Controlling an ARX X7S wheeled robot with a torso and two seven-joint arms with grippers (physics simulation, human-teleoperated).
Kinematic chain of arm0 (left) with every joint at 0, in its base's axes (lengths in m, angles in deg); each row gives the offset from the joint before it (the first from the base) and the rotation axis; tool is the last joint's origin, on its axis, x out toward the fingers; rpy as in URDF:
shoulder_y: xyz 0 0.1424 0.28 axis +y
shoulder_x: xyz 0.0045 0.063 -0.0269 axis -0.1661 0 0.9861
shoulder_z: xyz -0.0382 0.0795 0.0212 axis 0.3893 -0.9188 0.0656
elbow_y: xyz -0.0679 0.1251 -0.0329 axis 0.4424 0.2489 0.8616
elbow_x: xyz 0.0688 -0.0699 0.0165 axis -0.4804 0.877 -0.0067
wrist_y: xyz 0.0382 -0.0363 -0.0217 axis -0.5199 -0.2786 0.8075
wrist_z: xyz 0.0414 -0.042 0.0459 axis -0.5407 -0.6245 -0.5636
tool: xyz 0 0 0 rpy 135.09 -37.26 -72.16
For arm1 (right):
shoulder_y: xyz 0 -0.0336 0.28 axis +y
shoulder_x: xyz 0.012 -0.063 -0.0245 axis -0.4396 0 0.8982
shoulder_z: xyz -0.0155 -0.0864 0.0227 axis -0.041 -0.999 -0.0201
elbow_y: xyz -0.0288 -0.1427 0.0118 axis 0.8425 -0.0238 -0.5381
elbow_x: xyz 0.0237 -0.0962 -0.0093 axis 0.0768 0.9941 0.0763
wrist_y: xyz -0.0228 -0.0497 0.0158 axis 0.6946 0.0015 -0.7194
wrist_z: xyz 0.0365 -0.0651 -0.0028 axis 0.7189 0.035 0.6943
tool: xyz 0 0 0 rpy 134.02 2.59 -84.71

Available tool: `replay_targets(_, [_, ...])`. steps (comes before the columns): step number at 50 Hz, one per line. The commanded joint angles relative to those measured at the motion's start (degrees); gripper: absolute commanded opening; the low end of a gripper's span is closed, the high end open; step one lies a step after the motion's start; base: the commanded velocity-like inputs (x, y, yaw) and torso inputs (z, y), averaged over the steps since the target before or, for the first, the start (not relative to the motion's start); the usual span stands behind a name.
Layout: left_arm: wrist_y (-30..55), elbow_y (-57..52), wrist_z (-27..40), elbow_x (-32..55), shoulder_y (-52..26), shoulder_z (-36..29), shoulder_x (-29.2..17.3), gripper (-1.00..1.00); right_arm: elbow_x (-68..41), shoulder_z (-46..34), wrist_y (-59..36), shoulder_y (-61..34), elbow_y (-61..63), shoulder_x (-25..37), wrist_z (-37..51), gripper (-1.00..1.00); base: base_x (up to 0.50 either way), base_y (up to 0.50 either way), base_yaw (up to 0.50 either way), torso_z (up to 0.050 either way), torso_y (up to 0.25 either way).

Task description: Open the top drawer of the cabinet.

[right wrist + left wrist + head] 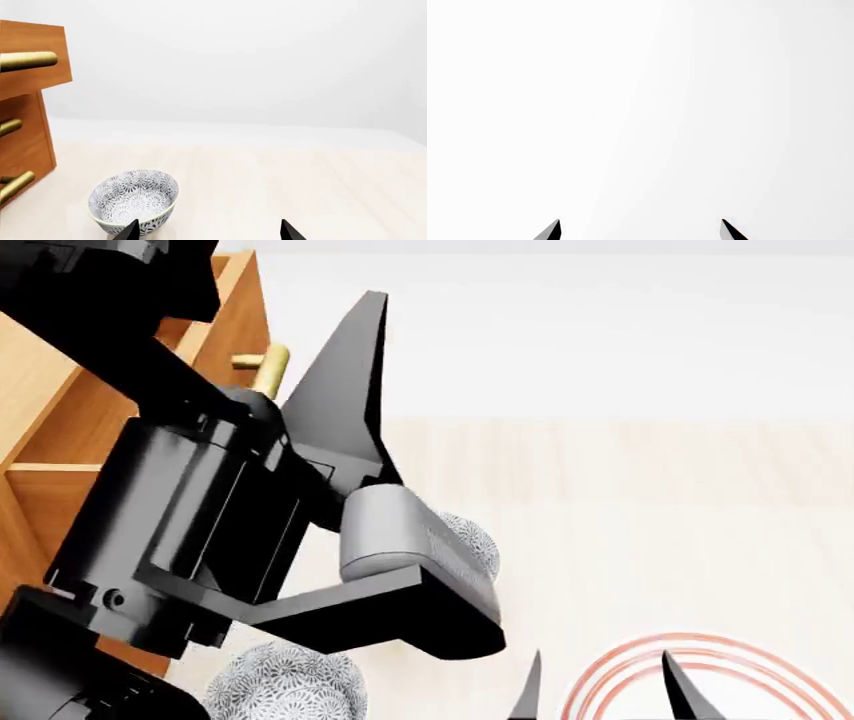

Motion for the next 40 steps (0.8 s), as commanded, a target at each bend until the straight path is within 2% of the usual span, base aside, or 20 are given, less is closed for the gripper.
replay_targets(1, [7.0, -4.34, -19.32, -9.53, -10.97, 3.95, 4.28, 1.0, 0.84, -0.43, 0.87, 0.61, -1.25, 0.08, 0.04, 1.0, 0.0, 0.0, 0.0, 0.0, 0.0])
replay_targets(5, [11.18, -1.56, -26.76, -8.38, -15.31, 9.32, 6.81, 1.0, 0.96, -0.45, 1.01, 1.03, -0.95, 0.24, 0.19, 1.0, 0.0, 0.0, 0.0, 0.0, 0.0])
replay_targets(9, [8.27, 1.22, -22.93, 0.76, -18.49, 15.52, 5.98, 1.0, 1.03, -0.57, 0.69, 0.86, -0.68, 0.25, 0.44, 1.0, 0.0, 0.0, 0.0, 0.0, 0.0])
replay_targets(12, [10.65, 3.83, -26.8, 4.1, -20.21, 18.35, 6.36, 1.0, 1.02, -0.62, 0.67, 0.9, -0.47, 0.22, 0.59, 1.0, 0.0, 0.0, 0.0, 0.0, 0.0])
replay_targets(24, [12.1, 16.03, -26.62, 16.84, -21.93, 32.71, 7.03, 1.0, 1.32, -1.18, 1.01, 0.94, -1.08, 0.13, 0.52, 1.0, 0.0, 0.0, 0.0, 0.0, 0.0])
replay_targets(26, [12.53, 17.11, -26.61, 17.94, -22.05, 33.37, 7.11, 1.0, 1.27, -1.3, 0.76, 0.87, -0.91, 0.09, 0.62, 1.0, 0.0, 0.0, 0.0, 0.0, 0.0])
replay_targets(28, [9.68, 17.98, -24.31, 20.17, -21.37, 35.15, 7.24, 1.0, 1.49, -1.6, 0.81, 0.85, -0.97, 0.06, 0.59, 1.0, 0.0, 0.0, 0.0, 0.0, 0.0])
replay_targets(30, [12.66, 19.05, -24.96, 21.41, -22.14, 35.22, 7.61, 1.0, 1.61, -1.76, 0.81, 0.77, -1.2, 0.06, 0.55, 1.0, 0.0, 0.0, 0.0, 0.0, 0.0])
replay_targets(32, [14.36, 22.37, -21.79, 26.49, -23.78, 36.46, 7.84, 1.0, 1.71, -1.98, 0.89, 0.75, -1.36, -0.02, 0.49, 1.0, 0.0, 0.0, 0.0, 0.0, 0.0])
replay_targets(34, [13.0, 23.51, -20.5, 28.71, -23.79, 36.64, 7.55, 1.0, 1.73, -2.06, 0.81, 0.72, -1.28, 0.04, 0.5, 1.0, 0.0, 0.0, 0.0, 0.0, 0.0])
replay_targets(37, [13.57, 28.22, -16.75, 33.85, -25.15, 38.41, 7.78, 1.0, 2.08, -2.55, 1.21, 0.66, -1.71, -0.03, 0.2, 1.0, 0.0, 0.0, 0.0, 0.0, 0.0])
replay_targets(40, [13.82, 33.82, -9.33, 42.72, -27.55, 41.24, 7.81, 1.0, 2.09, -2.69, 1.61, 0.67, -2.14, -0.17, 0.01, 1.0, 0.0, 0.0, 0.0, 0.0, 0.0])
